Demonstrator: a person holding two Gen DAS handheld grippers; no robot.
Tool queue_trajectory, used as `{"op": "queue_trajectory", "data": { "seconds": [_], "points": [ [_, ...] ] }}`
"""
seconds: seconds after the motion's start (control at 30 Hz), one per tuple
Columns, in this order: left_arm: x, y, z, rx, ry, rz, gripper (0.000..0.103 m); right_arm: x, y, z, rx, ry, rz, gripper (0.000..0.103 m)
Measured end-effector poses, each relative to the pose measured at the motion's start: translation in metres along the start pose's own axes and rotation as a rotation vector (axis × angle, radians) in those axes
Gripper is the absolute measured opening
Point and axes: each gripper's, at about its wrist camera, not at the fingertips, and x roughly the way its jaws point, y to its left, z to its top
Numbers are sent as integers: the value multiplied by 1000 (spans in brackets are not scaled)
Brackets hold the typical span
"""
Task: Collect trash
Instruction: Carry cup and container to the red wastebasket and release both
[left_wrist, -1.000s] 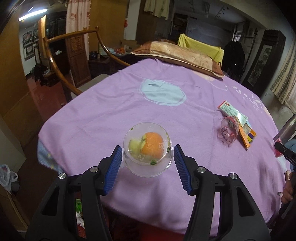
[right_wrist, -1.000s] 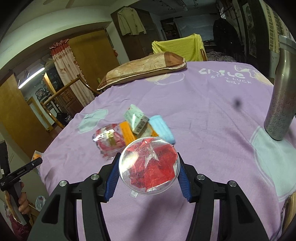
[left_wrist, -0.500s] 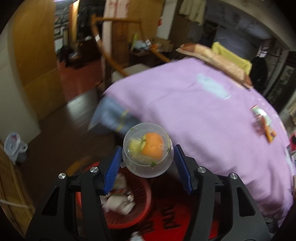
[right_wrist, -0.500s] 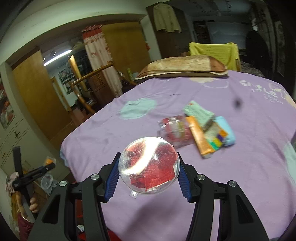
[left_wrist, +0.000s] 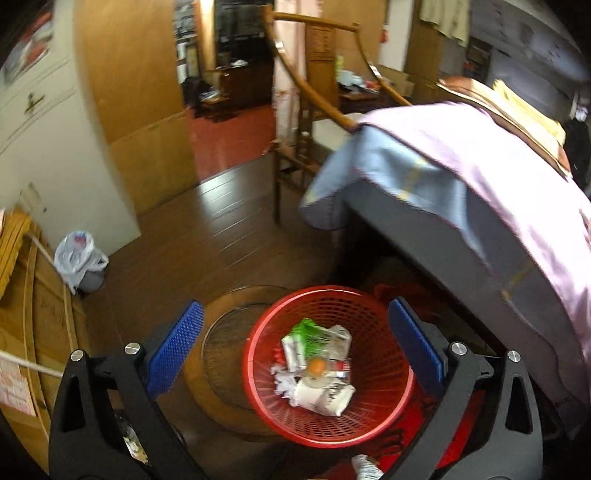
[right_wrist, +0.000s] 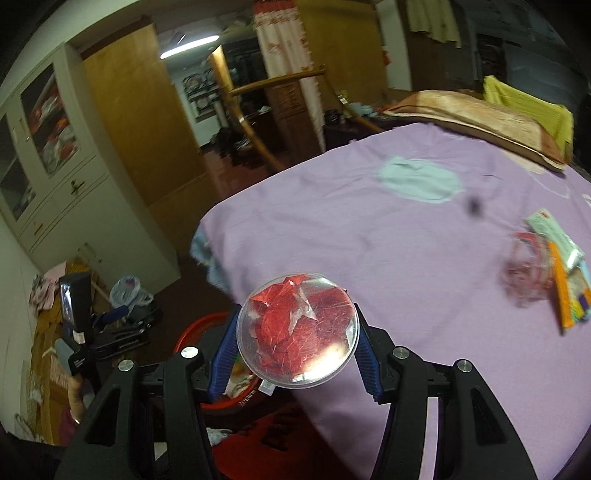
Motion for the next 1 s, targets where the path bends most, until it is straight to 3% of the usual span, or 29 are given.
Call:
{"op": "queue_trajectory", "data": {
  "seconds": [0.37, 0.43, 0.47, 0.77, 1.0],
  "points": [
    [17, 68, -5, -155, 22, 21, 96, 86, 108, -3, -173, 190, 143, 57],
    [19, 75, -6, -166, 27, 32, 96, 102, 119, -2, -186, 225, 165, 71],
    [18, 76, -6, -168, 27, 38, 96, 108, 123, -1, -182, 232, 172, 72],
    [21, 82, -7, -190, 37, 29, 96, 102, 106, -1, -143, 224, 146, 72],
    [2, 53, 0, -129, 6, 14, 96, 76, 84, -1, -114, 165, 130, 72]
  ]
}}
